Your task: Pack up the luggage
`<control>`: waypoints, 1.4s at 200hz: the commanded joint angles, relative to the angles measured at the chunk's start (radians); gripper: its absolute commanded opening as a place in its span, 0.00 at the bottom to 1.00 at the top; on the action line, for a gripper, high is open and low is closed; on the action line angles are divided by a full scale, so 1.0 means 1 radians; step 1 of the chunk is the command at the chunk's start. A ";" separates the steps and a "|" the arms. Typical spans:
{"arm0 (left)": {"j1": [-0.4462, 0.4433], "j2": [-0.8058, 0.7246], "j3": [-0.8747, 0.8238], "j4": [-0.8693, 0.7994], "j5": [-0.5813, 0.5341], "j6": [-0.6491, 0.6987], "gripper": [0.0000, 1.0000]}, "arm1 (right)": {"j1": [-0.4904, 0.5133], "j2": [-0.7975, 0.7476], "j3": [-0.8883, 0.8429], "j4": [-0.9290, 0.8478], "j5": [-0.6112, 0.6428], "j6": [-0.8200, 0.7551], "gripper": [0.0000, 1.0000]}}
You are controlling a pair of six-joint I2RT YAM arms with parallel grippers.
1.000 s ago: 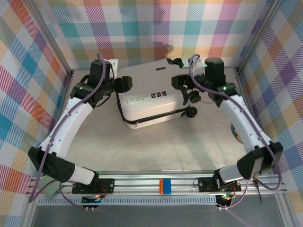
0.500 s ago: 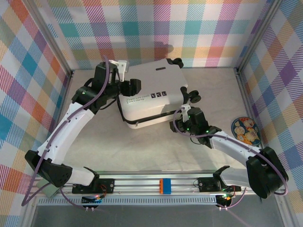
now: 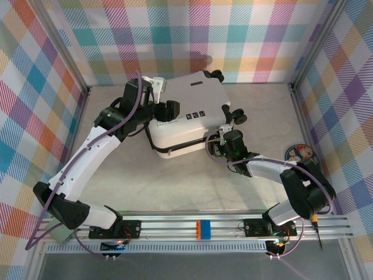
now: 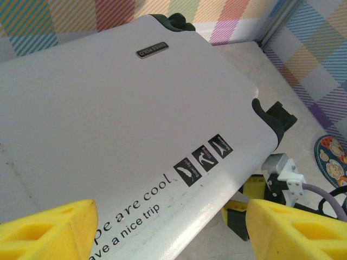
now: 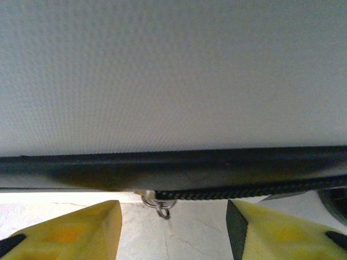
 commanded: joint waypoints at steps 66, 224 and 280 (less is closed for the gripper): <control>-0.020 -0.011 0.024 0.010 -0.016 -0.004 0.72 | 0.004 0.020 0.025 0.052 0.053 -0.028 0.00; -0.246 0.352 0.188 0.354 0.202 -0.102 0.71 | 0.284 -0.069 -0.096 0.220 0.160 -0.158 0.00; -0.318 0.705 0.586 0.305 0.348 -0.174 0.71 | 0.310 -0.072 -0.109 0.223 0.179 -0.171 0.00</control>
